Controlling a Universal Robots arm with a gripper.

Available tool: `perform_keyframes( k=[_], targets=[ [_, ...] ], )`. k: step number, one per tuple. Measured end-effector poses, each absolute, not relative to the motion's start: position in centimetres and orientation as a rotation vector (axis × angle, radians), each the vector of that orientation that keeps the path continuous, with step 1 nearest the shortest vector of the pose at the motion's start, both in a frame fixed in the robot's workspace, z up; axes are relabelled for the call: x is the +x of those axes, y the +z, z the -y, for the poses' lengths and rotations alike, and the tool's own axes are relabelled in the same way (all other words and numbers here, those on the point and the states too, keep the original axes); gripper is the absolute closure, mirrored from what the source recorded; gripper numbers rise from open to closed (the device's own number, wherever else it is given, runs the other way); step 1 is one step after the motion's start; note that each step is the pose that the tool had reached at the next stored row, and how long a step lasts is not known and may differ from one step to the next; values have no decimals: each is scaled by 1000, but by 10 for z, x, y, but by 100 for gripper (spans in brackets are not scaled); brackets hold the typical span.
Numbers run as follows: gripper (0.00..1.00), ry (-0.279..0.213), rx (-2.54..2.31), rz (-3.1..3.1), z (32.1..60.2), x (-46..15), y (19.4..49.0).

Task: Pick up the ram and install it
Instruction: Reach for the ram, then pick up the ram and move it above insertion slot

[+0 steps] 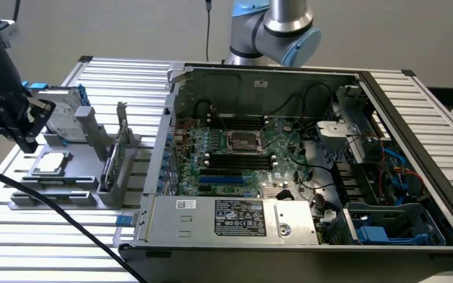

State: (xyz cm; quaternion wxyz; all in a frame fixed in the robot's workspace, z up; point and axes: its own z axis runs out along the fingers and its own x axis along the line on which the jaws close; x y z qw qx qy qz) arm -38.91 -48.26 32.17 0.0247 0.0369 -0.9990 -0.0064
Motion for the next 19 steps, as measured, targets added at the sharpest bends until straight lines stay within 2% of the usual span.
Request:
perform_keyframes(
  k=[19],
  targets=[
    [89,-20,115,3091,483,-390,322]
  ],
)
